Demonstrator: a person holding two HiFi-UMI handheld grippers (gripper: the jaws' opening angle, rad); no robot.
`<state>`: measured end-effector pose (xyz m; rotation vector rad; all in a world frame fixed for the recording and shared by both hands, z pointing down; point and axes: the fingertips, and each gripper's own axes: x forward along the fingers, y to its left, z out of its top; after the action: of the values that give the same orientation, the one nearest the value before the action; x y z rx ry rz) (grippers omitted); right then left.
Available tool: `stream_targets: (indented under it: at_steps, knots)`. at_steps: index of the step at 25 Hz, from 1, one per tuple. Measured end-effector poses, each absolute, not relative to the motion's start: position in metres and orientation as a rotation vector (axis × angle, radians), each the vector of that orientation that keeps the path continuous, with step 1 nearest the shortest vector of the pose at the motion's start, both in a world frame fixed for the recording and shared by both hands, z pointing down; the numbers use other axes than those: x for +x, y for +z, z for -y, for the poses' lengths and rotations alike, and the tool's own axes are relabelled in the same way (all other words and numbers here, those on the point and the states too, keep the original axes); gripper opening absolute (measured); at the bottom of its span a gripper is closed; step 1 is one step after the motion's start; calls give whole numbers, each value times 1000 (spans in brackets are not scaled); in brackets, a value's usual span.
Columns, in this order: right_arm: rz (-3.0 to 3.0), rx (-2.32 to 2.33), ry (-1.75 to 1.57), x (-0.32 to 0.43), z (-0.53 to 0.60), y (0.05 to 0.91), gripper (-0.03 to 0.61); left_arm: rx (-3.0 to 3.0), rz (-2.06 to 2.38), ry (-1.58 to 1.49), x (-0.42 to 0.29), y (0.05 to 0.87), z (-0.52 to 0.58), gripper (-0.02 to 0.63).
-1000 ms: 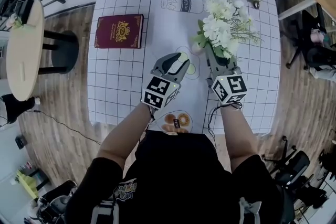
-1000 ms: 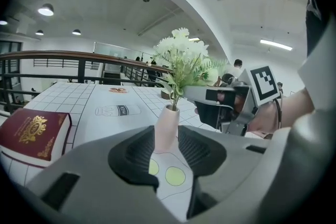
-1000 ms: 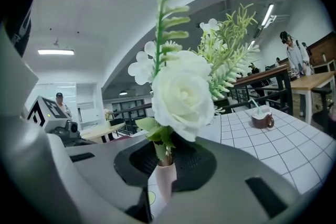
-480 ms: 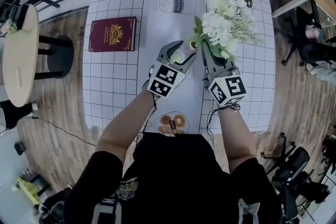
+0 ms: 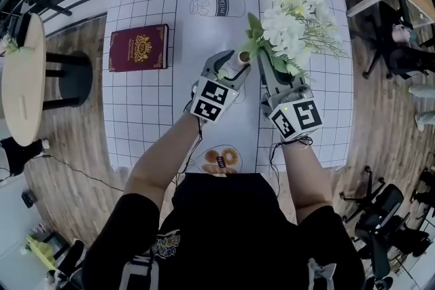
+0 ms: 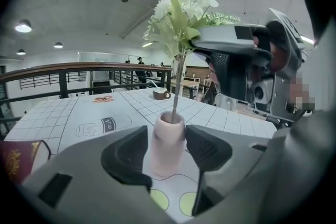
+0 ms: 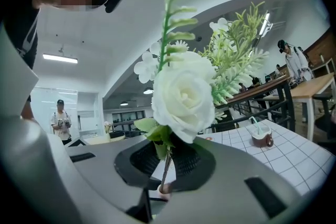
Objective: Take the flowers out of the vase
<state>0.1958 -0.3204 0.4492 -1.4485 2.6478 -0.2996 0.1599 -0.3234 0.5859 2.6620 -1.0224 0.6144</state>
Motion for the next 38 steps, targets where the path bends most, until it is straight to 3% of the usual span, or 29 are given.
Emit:
stream_targets:
  at_steps: [24,33,38]
  knots:
    - [-2545,-1536,-194,232,291,399,41,2645,1085,461,135,550,299,232]
    - [-2535,-1621,-197,208,242,394,41,2665,1016,361,98,512,251,229]
    - [-2550,-1634,-236,180,210,397,40,2674,962,322,71,491,217,194]
